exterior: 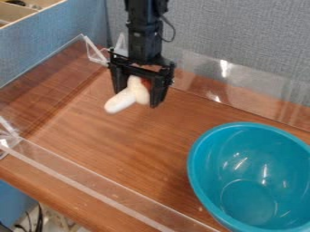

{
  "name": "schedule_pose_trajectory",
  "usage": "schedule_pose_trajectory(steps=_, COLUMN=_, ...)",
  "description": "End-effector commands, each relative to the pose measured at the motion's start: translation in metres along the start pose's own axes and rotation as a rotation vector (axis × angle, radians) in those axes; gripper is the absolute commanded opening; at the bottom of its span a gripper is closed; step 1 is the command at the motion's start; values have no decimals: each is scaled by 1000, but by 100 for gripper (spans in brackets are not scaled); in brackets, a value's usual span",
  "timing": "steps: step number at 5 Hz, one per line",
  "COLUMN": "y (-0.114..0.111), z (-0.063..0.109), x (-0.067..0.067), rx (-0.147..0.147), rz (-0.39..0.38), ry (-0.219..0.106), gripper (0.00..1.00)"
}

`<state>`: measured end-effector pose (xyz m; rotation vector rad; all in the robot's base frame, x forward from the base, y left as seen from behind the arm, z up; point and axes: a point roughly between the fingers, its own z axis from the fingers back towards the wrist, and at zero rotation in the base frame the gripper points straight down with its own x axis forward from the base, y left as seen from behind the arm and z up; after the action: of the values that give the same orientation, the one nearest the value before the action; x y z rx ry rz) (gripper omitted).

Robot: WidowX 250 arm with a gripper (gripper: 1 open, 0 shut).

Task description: Remove the mushroom from inside the blue bowl and put it on the table

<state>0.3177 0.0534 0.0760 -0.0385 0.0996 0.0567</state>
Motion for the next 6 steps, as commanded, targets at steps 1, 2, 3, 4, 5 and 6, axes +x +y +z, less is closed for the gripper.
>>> schedule_pose_trajectory(steps=1, y=10, z=15, x=11, rx=1, rz=9, ry=-69, gripper=100)
schedule_pose_trajectory(steps=2, y=13, z=12, x=15, rx=-3, rz=17, ry=-71, gripper=100)
schedule_pose_trajectory(steps=3, y=16, z=10, x=21, rx=-7, rz=25, ry=-72, gripper=100)
schedule_pose_trajectory(steps=4, y=19, z=7, x=24, rx=-11, rz=32, ry=-73, gripper=100)
schedule_pose_trajectory(steps=5, y=21, z=5, x=28, rx=-17, rz=39, ry=-75, gripper=100)
schedule_pose_trajectory(steps=6, y=23, z=2, x=31, rx=-22, rz=45, ry=-77, gripper=100)
